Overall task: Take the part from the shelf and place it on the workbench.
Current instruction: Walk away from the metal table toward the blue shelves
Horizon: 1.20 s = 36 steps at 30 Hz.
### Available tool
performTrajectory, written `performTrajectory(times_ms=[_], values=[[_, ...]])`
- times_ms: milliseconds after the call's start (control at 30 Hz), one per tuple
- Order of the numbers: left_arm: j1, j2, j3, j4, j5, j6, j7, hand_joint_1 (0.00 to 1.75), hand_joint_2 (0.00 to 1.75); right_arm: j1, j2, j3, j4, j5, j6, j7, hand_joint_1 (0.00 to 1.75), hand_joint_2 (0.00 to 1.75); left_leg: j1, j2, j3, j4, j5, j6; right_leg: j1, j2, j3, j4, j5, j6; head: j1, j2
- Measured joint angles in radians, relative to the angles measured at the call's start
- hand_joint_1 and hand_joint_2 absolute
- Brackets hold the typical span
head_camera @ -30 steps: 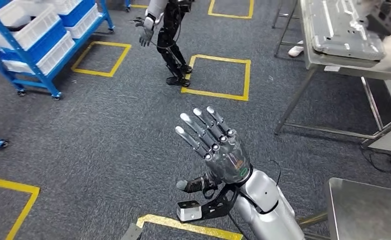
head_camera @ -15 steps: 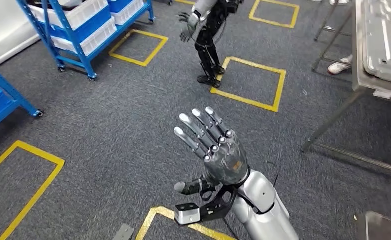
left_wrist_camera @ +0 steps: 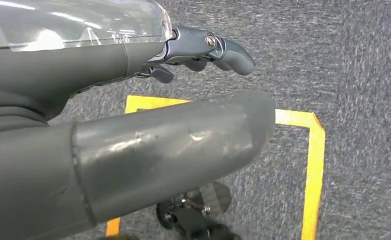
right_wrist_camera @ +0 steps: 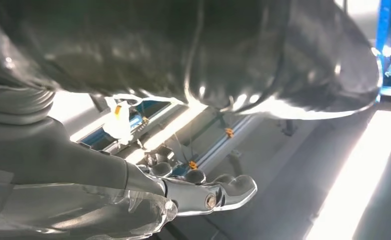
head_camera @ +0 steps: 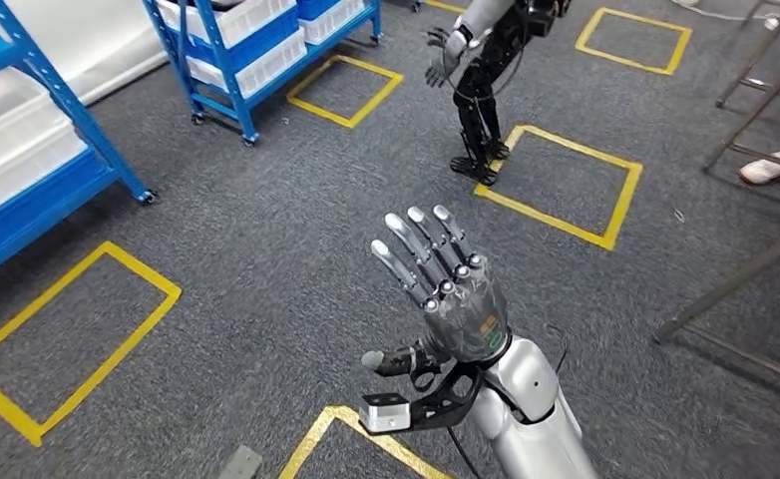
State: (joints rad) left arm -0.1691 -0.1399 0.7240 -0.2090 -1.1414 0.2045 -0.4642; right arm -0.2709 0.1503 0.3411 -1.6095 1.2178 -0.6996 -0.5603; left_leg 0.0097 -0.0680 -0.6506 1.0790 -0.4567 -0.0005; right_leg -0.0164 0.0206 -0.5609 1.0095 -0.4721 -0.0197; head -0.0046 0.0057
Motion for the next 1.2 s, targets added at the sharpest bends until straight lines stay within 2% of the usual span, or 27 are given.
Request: performTrajectory(times_ms=[33,67,100,133,167,200,267,300,333,400,433,500,567,600,633,667,700,733,800,867,900,933,1000,1067,1133,1167,1200], values=[[-0.003,0.0,0.0,0.0,0.0,0.0,0.0,0.0,0.0,0.001,0.002,-0.002,0.0,0.0,0.0,-0.001,0.0,0.0,0.001,0.03,-0.026,0.056,-0.03,-0.003,0.003,-0.015,0.002,-0.001,0.0,-0.004,0.0,0.0],[-0.005,0.0,0.0,0.0,0.0,0.0,0.0,0.0,0.0,0.001,0.003,-0.003,0.001,0.0,0.0,-0.001,0.0,0.0,0.003,0.046,-0.057,0.12,-0.06,-0.006,0.006,-0.029,0.002,-0.001,-0.002,-0.007,0.0,0.0],[-0.007,0.0,0.0,0.0,0.0,0.0,0.0,0.0,0.0,0.002,0.003,-0.005,0.002,0.001,0.0,-0.001,0.0,0.0,0.005,0.053,-0.084,0.176,-0.08,-0.01,0.008,-0.044,0.002,0.0,-0.003,-0.008,0.0,0.0],[-0.007,0.0,-0.001,0.0,0.0,-0.001,0.002,0.0,0.0,0.002,0.003,-0.006,0.004,0.003,0.0,-0.001,0.0,0.0,0.007,0.057,-0.098,0.205,-0.085,-0.012,0.009,-0.057,0.002,0.001,-0.005,-0.008,0.0,0.0],[-0.007,0.001,-0.001,0.0,-0.001,-0.002,0.003,0.0,0.0,0.002,0.003,-0.006,0.005,0.005,0.0,-0.001,0.0,0.0,0.008,0.061,-0.094,0.198,-0.071,-0.013,0.01,-0.07,0.003,0.002,-0.008,-0.007,-0.001,0.0],[-0.007,0.002,-0.001,0.0,-0.001,-0.002,0.005,0.0,0.0,0.002,0.004,-0.006,0.006,0.008,0.0,-0.001,0.0,0.0,0.009,0.069,-0.069,0.151,-0.041,-0.013,0.01,-0.082,0.004,0.005,-0.011,-0.006,-0.001,0.0],[-0.009,0.005,-0.002,-0.002,-0.001,-0.003,0.009,0.0,0.0,0.002,0.006,-0.007,0.007,0.011,0.0,0.001,0.0,0.0,0.004,0.106,0.0,0.018,0.01,-0.009,0.013,-0.104,0.007,0.011,-0.021,0.001,-0.001,0.0],[-0.011,0.005,-0.003,-0.003,-0.001,-0.003,0.009,0.0,0.0,0.002,0.007,-0.007,0.007,0.012,0.0,0.002,0.0,0.0,0.001,0.119,0.023,-0.027,0.021,-0.004,0.015,-0.113,0.008,0.013,-0.024,0.005,-0.001,0.0],[-0.012,0.006,-0.004,-0.003,-0.002,-0.004,0.01,0.0,0.0,0.001,0.008,-0.008,0.007,0.013,0.0,0.003,0.0,0.0,-0.004,0.126,0.033,-0.048,0.022,0.001,0.017,-0.12,0.009,0.014,-0.027,0.009,0.0,0.0],[-0.012,0.006,-0.006,-0.003,-0.002,-0.005,0.01,0.0,0.0,0.0,0.009,-0.009,0.009,0.017,0.0,0.009,0.0,0.0,-0.007,0.107,0.033,-0.052,0.023,0.014,0.019,-0.134,0.014,0.011,-0.028,0.017,0.0,0.0],[-0.01,0.007,-0.006,-0.003,-0.001,-0.006,0.01,0.0,0.0,0.0,0.009,-0.009,0.01,0.02,0.0,0.013,0.0,0.0,-0.005,0.097,0.035,-0.056,0.025,0.019,0.018,-0.133,0.016,0.013,-0.033,0.022,0.0,0.0],[-0.011,0.006,-0.008,-0.003,0.0,-0.008,0.01,0.0,0.0,-0.001,0.009,-0.009,0.013,0.025,0.0,0.022,0.0,0.0,-0.001,0.078,0.041,-0.067,0.031,0.031,0.013,-0.093,0.003,0.053,-0.063,0.032,0.0,0.0],[-0.014,0.004,-0.01,-0.003,0.001,-0.011,0.011,0.0,0.0,0.002,0.008,-0.012,0.019,0.028,0.0,0.033,0.0,0.0,0.0,0.059,0.043,-0.071,0.034,0.04,0.009,-0.041,-0.054,0.167,-0.122,0.036,0.001,0.0],[-0.015,0.003,-0.01,-0.003,0.001,-0.012,0.012,0.0,0.0,0.005,0.007,-0.014,0.024,0.029,0.0,0.037,0.0,0.0,-0.001,0.047,0.042,-0.07,0.034,0.043,0.009,-0.029,-0.088,0.23,-0.145,0.037,0.001,0.0],[-0.014,0.002,-0.011,-0.003,0.002,-0.012,0.013,0.0,0.0,0.009,0.005,-0.015,0.03,0.029,0.0,0.04,0.0,0.0,-0.001,0.034,0.042,-0.069,0.034,0.043,0.009,-0.024,-0.113,0.272,-0.152,0.038,0.0,0.0],[-0.012,0.002,-0.011,-0.003,0.003,-0.012,0.014,0.0,0.0,0.013,0.004,-0.017,0.036,0.03,0.0,0.04,0.0,0.0,-0.002,0.02,0.042,-0.067,0.034,0.043,0.008,-0.022,-0.123,0.281,-0.139,0.038,0.0,0.0],[-0.01,0.002,-0.012,-0.003,0.004,-0.012,0.015,0.0,0.0,0.015,0.003,-0.019,0.042,0.03,0.0,0.038,0.0,0.0,-0.002,0.006,0.042,-0.065,0.033,0.042,0.007,-0.019,-0.113,0.25,-0.108,0.037,0.0,0.0],[-0.01,0.001,-0.013,-0.003,0.005,-0.012,0.015,0.0,0.0,0.017,0.003,-0.023,0.047,0.029,0.0,0.035,0.0,0.0,-0.002,-0.008,0.042,-0.063,0.033,0.041,0.005,-0.009,-0.089,0.19,-0.066,0.036,0.0,0.0],[-0.011,0.0,-0.015,-0.003,0.007,-0.012,0.016,0.0,0.0,0.018,0.003,-0.032,0.056,0.028,0.0,0.028,0.0,0.0,-0.002,-0.034,0.038,-0.056,0.031,0.035,-0.001,0.042,-0.04,0.073,-0.014,0.031,0.0,0.0],[-0.012,-0.001,-0.017,-0.003,0.008,-0.011,0.016,0.0,0.0,0.023,0.004,-0.043,0.064,0.028,0.0,0.023,0.0,0.0,0.001,-0.055,0.029,-0.053,0.033,0.022,-0.001,0.075,-0.024,0.03,-0.008,0.028,0.0,0.0],[-0.011,-0.001,-0.017,-0.003,0.008,-0.011,0.016,0.0,0.0,0.025,0.004,-0.047,0.069,0.027,0.0,0.02,0.0,0.0,0.002,-0.068,0.024,-0.054,0.035,0.015,0.0,0.068,-0.022,0.025,-0.007,0.026,0.0,0.0],[-0.009,-0.001,-0.017,-0.003,0.008,-0.011,0.016,0.0,0.0,0.027,0.005,-0.051,0.073,0.028,0.0,0.018,0.0,0.0,0.004,-0.068,0.021,-0.053,0.035,0.009,0.0,0.055,-0.019,0.021,-0.004,0.021,0.0,0.0],[-0.008,-0.001,-0.017,-0.003,0.008,-0.012,0.017,0.0,0.0,0.028,0.01,-0.056,0.08,0.028,0.0,0.013,0.0,0.0,0.002,-0.027,0.005,-0.021,0.014,0.002,-0.002,0.027,-0.011,0.01,0.0,0.008,0.0,0.0],[-0.011,-0.002,-0.018,-0.003,0.008,-0.012,0.018,0.0,0.0,0.031,0.014,-0.068,0.088,0.031,0.0,0.009,0.0,0.0,0.001,0.032,-0.045,0.085,-0.044,-0.004,0.001,-0.005,-0.007,0.004,0.0,0.0,0.0,0.0],[-0.011,-0.003,-0.019,-0.003,0.008,-0.012,0.019,0.0,0.0,0.035,0.014,-0.081,0.098,0.035,0.0,0.006,0.0,0.0,0.005,0.052,-0.102,0.202,-0.09,-0.011,0.004,-0.038,-0.006,0.005,-0.002,-0.004,0.0,0.0],[-0.009,-0.003,-0.02,-0.003,0.008,-0.012,0.019,0.0,0.0,0.037,0.014,-0.087,0.103,0.038,0.0,0.005,0.0,0.0,0.007,0.057,-0.11,0.22,-0.089,-0.014,0.004,-0.053,-0.006,0.005,-0.004,-0.003,0.0,0.0],[-0.007,-0.003,-0.02,-0.003,0.008,-0.013,0.02,0.0,0.0,0.039,0.015,-0.092,0.107,0.04,0.0,0.004,0.0,0.0,0.009,0.062,-0.097,0.199,-0.07,-0.016,0.004,-0.067,-0.005,0.007,-0.007,-0.002,0.0,0.0]])
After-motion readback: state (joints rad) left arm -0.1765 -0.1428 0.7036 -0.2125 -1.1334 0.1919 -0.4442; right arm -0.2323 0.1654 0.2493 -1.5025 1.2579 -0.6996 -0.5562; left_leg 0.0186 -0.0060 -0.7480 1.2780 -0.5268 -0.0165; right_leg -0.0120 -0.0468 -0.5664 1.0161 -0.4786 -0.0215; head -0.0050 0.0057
